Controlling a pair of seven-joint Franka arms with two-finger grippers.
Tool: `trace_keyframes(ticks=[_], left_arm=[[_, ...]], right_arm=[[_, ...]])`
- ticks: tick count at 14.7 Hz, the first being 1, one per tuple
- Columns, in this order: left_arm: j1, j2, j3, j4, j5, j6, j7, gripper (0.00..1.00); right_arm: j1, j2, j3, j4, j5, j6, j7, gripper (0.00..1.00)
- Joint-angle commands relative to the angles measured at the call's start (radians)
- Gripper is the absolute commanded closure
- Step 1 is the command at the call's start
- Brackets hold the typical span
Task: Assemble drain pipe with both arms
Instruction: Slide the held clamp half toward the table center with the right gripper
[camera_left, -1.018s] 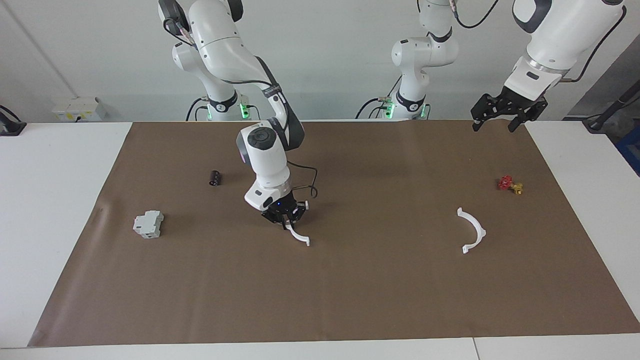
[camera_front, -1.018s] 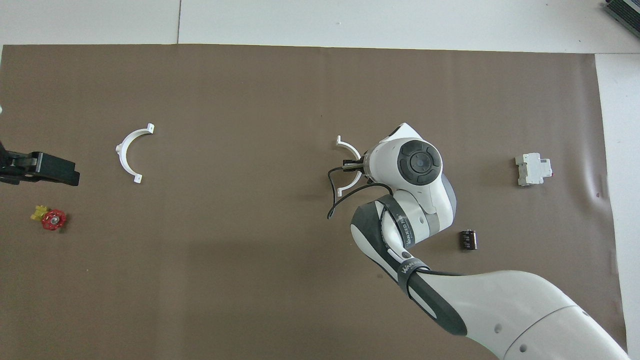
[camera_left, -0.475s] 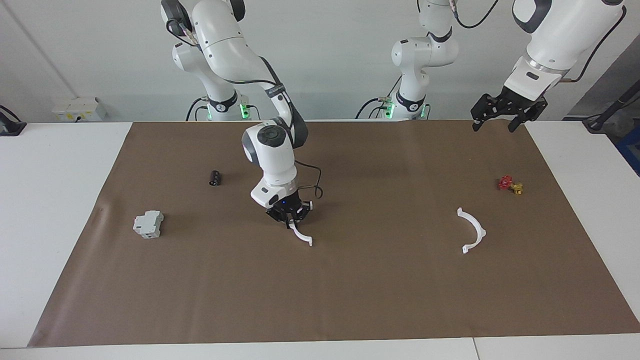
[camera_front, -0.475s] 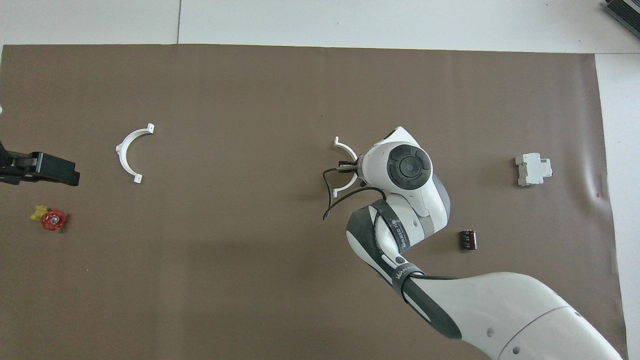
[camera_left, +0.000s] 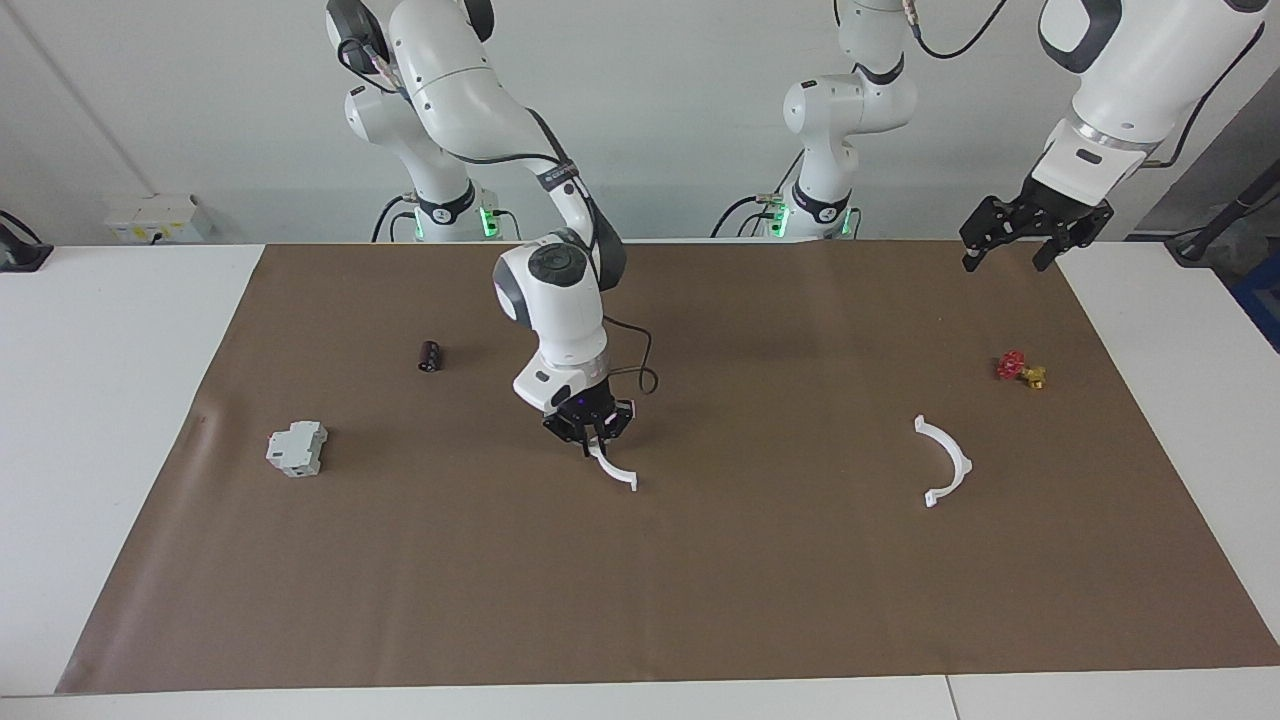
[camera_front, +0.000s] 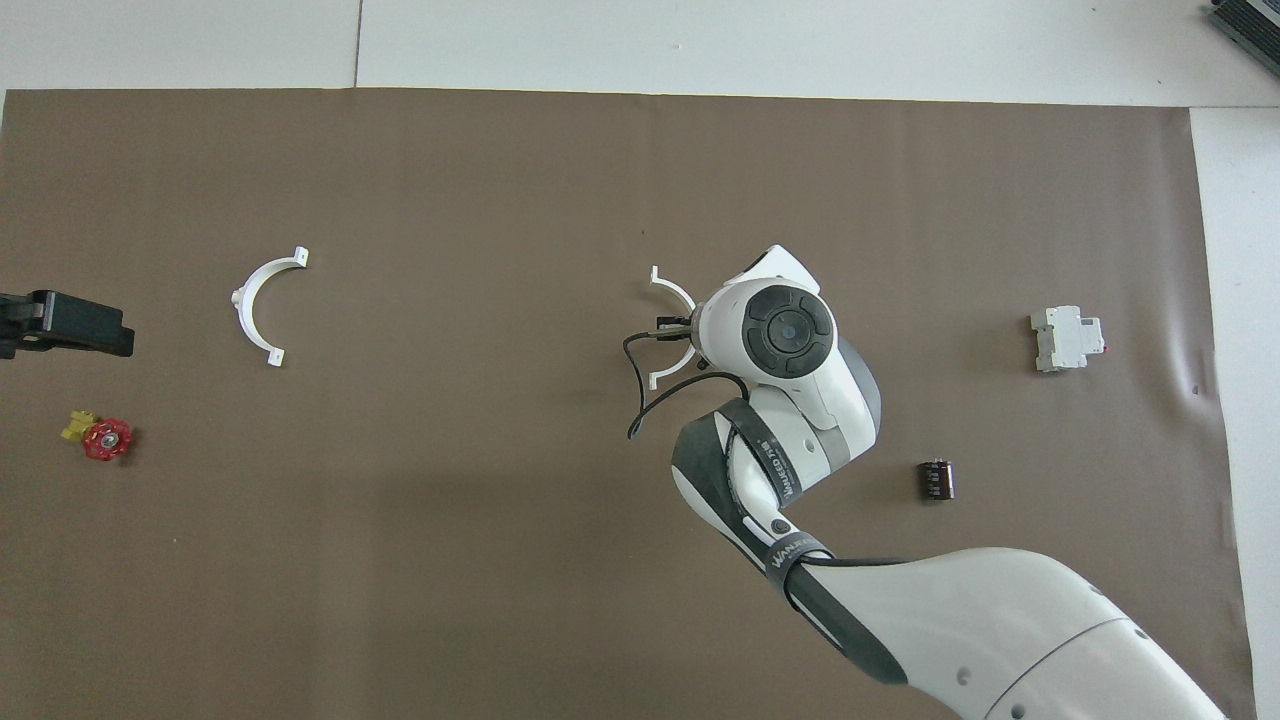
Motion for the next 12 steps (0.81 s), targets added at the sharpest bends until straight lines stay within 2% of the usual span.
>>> trace_keyframes(ticks=[1,6,11,12], left_arm=[[0.012,-0.039,-0.007,-0.048,0.002,0.033,-0.002,0.00],[0.032,-0.043,-0.009,-0.094,0.002,0.106,-0.009,0.00],[0.046,0.036,-0.007,-0.127,0.002,0.258,-0.011,0.00],[0.046,0.046,-0.007,-0.127,0.002,0.280,-0.011,0.00]], right_arm=[[0.007,0.042,-0.002,0.047,-0.027,-0.016,0.044,1.00],[0.007,0.052,-0.002,0.047,-0.035,-0.005,0.043,1.00],[0.007,0.058,-0.002,0.047,-0.039,-0.002,0.046,1.00],[0.006,0.058,-0.002,0.047,-0.039,-0.002,0.046,0.93]])
